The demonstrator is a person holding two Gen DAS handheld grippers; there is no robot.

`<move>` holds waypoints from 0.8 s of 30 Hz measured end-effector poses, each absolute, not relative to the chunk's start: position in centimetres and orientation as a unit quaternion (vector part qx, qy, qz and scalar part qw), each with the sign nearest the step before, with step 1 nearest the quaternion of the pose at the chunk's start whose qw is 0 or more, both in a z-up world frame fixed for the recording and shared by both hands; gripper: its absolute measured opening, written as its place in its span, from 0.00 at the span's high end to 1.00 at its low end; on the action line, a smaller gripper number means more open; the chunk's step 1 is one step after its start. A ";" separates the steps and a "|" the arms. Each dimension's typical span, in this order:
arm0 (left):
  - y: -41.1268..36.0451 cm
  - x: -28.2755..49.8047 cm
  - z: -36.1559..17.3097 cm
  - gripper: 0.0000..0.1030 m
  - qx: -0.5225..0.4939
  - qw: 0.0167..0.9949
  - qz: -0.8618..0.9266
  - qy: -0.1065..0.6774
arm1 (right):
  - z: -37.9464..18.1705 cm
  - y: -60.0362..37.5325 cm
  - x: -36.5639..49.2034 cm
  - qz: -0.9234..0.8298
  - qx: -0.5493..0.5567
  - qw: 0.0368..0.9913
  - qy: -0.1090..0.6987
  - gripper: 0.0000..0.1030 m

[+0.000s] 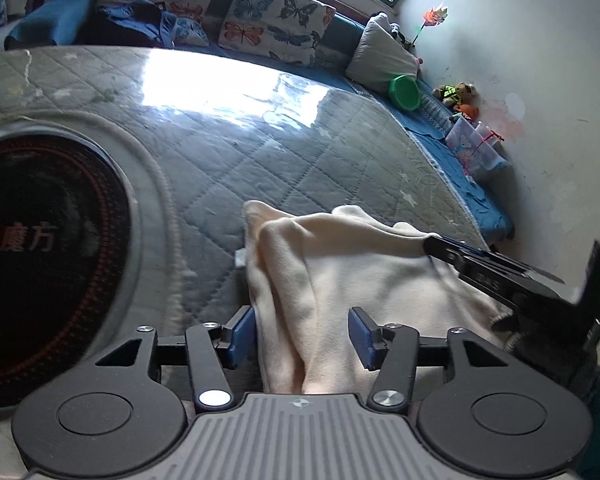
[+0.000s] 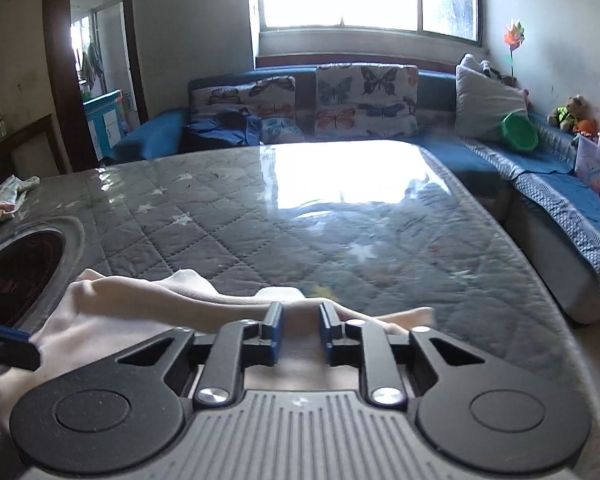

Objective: Fold clothes

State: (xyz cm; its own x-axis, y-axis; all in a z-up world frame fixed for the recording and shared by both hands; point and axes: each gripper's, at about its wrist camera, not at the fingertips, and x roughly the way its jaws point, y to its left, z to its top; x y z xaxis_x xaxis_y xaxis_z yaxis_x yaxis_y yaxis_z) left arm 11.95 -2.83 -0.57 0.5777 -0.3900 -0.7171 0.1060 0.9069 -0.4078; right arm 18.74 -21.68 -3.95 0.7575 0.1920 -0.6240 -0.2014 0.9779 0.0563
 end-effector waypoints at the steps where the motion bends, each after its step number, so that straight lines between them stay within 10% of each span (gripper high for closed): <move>1: -2.7 11.9 -0.6 0.45 -0.160 0.875 -0.141 0.435 | -4.3 -21.5 18.9 0.102 -0.010 0.937 0.333 0.79; 24: -3.2 10.4 0.7 0.41 -0.130 0.896 -0.135 0.402 | -3.5 -18.8 15.6 0.132 -0.008 0.944 0.301 0.50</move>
State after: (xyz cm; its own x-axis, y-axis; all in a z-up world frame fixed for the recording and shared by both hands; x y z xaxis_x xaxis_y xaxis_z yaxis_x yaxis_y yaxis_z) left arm 10.42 -3.20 0.66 0.6402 -0.3473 -0.6853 0.1381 0.9295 -0.3420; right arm 15.61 -18.75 -3.48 0.7836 0.2443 -0.5712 -0.2534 0.9652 0.0651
